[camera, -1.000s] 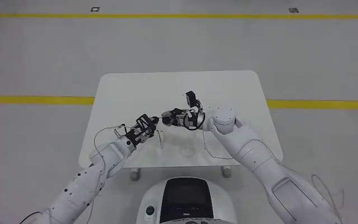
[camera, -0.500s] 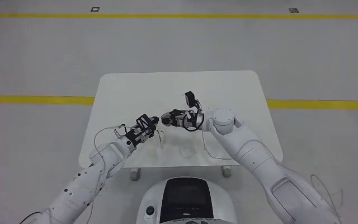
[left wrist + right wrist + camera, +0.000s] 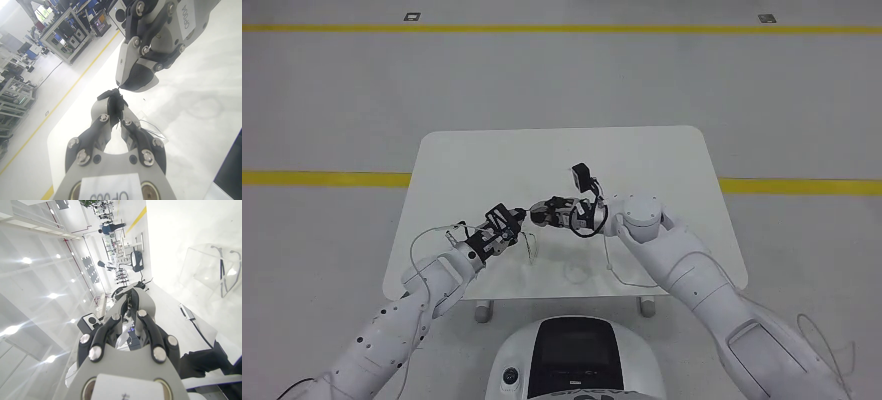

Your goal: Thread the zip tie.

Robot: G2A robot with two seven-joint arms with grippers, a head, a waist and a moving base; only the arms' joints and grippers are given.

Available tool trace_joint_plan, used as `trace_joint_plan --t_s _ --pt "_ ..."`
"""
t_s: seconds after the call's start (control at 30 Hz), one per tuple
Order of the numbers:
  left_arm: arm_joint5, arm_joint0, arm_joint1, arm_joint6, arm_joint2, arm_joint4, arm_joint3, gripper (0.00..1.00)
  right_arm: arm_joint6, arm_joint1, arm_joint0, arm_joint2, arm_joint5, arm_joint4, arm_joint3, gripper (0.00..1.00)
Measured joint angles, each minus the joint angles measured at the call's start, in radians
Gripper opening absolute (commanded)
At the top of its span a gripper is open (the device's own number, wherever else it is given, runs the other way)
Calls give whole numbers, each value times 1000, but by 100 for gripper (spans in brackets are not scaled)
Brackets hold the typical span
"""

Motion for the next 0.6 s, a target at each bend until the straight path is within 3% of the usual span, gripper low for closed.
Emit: trace_joint_plan --t_s 0.3,0.33,0.37,0.6 --pt "0 0 0 0 0 0 0 0 -4 -1 -4 8 9 -13 -3 0" --pt "0 0 0 0 0 0 0 45 -5 -1 -5 8 9 -15 -4 0" --pt "0 0 0 0 0 0 0 100 -5 -1 -5 9 9 -16 -5 0" --pt "0 0 0 0 0 0 0 100 -5 -1 -15 21 -9 -10 2 0"
